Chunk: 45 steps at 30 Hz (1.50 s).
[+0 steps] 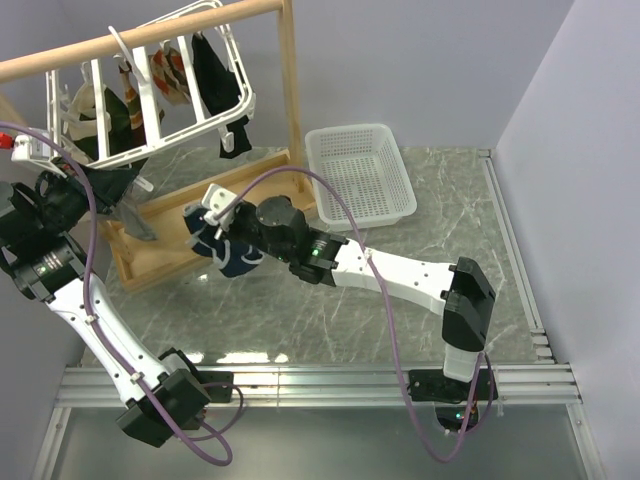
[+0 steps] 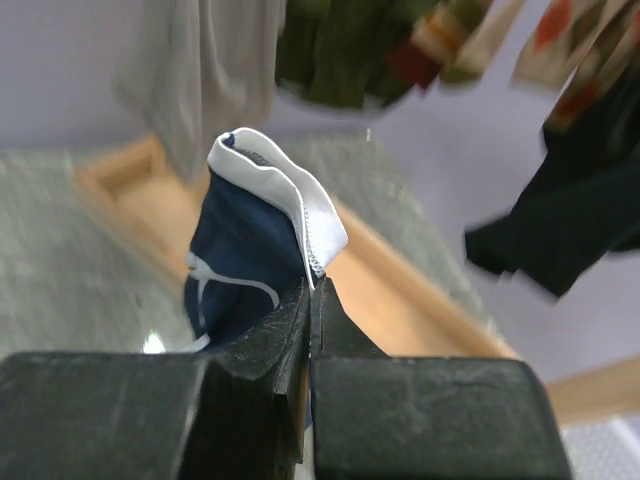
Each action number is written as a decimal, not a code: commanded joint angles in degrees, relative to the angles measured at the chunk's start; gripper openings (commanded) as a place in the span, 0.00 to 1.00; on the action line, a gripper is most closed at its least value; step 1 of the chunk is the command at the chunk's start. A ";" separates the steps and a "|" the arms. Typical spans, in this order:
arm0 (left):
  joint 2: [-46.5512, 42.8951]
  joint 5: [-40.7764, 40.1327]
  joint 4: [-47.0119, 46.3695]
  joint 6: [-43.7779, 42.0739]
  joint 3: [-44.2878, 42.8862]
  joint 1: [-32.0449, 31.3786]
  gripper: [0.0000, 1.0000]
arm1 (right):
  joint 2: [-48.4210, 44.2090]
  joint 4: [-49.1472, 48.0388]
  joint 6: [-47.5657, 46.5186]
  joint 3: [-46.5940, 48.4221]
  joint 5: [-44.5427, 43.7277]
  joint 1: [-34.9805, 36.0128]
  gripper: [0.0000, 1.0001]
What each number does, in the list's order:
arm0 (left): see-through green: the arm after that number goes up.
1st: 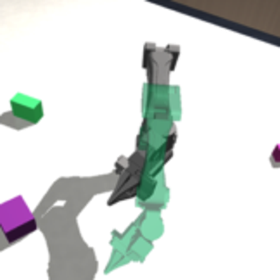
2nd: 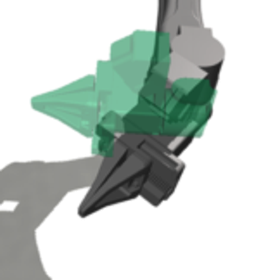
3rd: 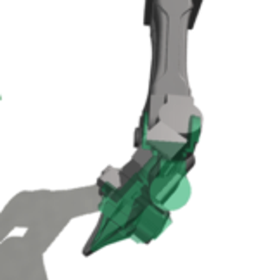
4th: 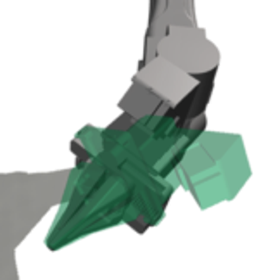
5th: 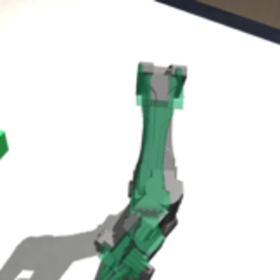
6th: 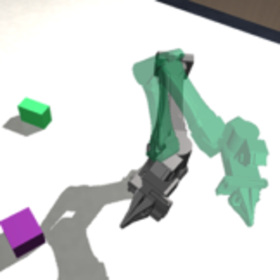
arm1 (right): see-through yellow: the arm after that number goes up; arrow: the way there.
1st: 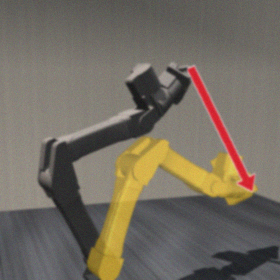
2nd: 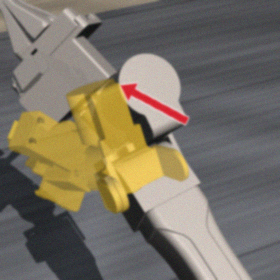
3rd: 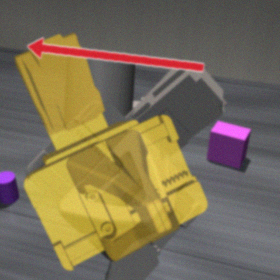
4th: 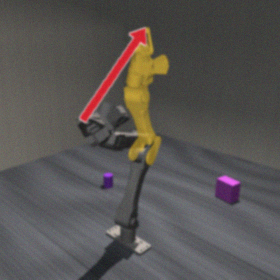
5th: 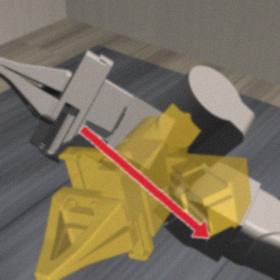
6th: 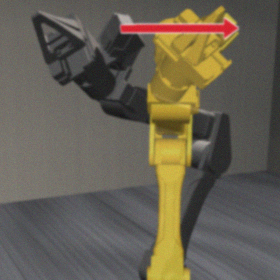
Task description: Clip the underwear to the hanger
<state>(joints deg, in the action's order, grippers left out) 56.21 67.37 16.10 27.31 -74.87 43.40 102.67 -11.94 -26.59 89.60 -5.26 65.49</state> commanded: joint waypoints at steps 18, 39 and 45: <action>0.57 8.39 12.29 -7.70 -3.09 -0.07 0.00 | 11.58 17.48 -0.66 26.50 -2.30 1.57 0.00; 1.89 9.71 17.92 -13.07 -4.93 -0.07 0.00 | 18.26 22.32 -0.92 39.42 -3.71 2.09 0.00; 1.89 9.62 18.88 -14.21 -5.02 -0.33 0.00 | 18.00 22.40 -0.75 39.95 -3.45 2.27 0.00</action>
<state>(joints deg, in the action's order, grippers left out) 58.72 70.65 26.52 14.98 -79.66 43.40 121.89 11.68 -26.96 126.02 -8.14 67.05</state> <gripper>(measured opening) 0.058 0.012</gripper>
